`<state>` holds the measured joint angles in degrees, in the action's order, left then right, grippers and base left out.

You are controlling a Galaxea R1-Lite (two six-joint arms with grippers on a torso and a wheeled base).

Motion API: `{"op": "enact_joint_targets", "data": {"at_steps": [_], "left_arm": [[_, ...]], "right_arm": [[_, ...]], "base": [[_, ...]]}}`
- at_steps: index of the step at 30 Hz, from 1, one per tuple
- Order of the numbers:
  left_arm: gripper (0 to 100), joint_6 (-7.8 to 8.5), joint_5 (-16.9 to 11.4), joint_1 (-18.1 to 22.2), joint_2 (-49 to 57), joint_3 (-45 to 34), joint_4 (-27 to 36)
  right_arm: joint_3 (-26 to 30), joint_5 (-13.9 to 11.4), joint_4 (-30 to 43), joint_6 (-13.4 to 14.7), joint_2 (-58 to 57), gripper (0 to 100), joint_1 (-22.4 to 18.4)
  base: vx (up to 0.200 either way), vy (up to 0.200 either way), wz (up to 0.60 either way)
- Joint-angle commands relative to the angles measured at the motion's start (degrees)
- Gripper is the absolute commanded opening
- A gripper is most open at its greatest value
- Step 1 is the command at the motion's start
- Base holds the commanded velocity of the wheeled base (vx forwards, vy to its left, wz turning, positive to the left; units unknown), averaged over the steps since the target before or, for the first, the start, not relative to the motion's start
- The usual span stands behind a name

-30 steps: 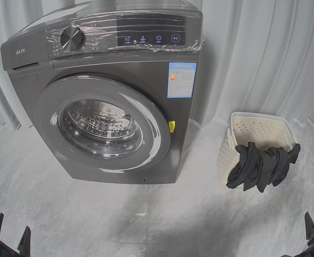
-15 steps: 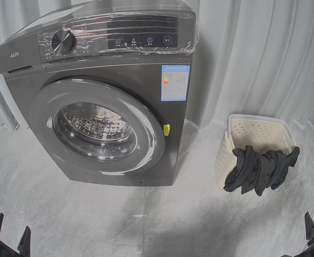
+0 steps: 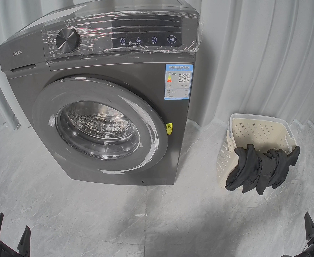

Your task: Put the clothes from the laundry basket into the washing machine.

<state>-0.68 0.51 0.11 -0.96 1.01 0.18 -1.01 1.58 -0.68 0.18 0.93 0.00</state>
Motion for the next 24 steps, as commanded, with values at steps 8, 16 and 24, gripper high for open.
{"op": "enact_joint_targets", "data": {"at_steps": [8, 16, 24], "left_arm": [[100, 0.07, 0.02, 0.07, 0.70, -0.92, -0.01], [100, 0.07, 0.02, 0.07, 0.79, -0.92, -0.01], [100, -0.02, 0.02, 0.07, 0.70, -0.92, -0.01]], "right_arm": [[1.01, 0.00, -0.02, -0.01, -0.93, 100, 0.09], [1.01, 0.00, -0.02, -0.01, -0.93, 100, 0.09], [1.01, 0.00, -0.02, -0.01, -0.93, 100, 0.09]], "base": [[0.000, -0.150, 0.00], [0.000, 0.000, 0.00], [0.000, -0.075, 0.00]]}}
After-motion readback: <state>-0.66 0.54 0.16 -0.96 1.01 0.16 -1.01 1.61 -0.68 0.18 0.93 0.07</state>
